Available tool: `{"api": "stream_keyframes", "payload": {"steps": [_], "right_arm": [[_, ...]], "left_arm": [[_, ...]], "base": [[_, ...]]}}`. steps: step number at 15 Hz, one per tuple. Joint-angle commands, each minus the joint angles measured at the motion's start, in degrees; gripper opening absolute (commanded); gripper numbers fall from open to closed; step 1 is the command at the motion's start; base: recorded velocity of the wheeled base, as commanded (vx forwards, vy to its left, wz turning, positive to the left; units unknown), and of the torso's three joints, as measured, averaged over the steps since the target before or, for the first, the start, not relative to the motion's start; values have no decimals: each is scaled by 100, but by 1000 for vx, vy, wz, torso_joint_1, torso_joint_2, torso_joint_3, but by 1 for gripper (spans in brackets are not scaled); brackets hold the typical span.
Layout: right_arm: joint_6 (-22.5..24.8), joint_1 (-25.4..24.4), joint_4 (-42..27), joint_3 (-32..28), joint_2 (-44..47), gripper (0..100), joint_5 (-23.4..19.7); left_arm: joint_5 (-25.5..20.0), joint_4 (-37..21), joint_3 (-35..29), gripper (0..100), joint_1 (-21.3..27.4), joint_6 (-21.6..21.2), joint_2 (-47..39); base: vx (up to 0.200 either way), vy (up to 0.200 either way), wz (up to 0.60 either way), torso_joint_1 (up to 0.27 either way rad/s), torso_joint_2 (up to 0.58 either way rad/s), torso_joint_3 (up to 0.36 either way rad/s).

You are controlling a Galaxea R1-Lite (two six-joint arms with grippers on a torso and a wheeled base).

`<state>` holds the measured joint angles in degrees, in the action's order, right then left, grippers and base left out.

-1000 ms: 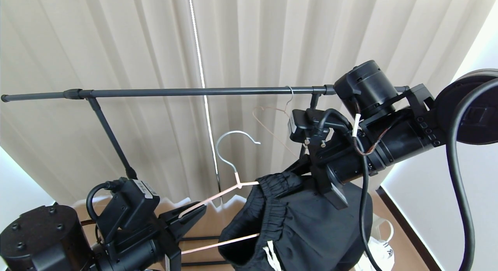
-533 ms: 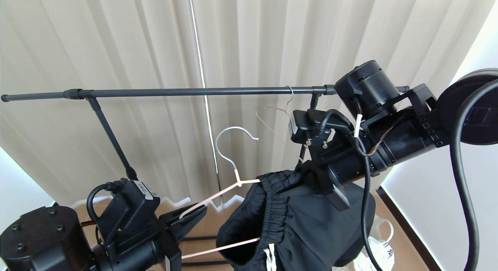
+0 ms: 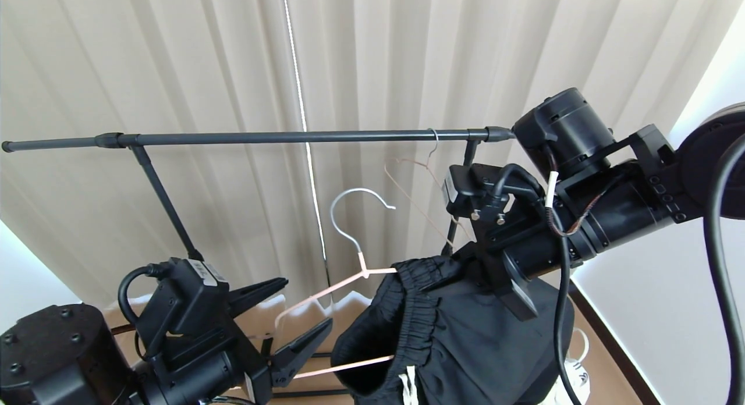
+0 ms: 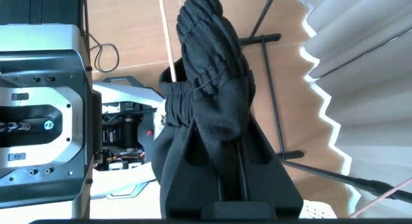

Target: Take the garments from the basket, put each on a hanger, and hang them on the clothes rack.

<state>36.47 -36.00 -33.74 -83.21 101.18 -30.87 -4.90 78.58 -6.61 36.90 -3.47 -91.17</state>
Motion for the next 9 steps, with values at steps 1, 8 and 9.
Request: {"api": "stream_keyframes", "payload": {"steps": [1, 8, 9], "right_arm": [[9, 5, -1, 174, -283, 0, 2], [-18, 128, 35, 385, -661, 0, 1259], [-18, 128, 70, 385, -731, 0, 1672]], "left_arm": [[-64, 114, 37, 100, -69, 49, 3], [-2402, 342, -34, 100, -1686, 1367, 539], [-2612, 228, -104, 100, -1959, 1428, 486]], "base": [[0, 0, 0, 0, 0, 0], [0, 0, 0, 0, 0, 0], [0, 0, 0, 0, 0, 0]]}}
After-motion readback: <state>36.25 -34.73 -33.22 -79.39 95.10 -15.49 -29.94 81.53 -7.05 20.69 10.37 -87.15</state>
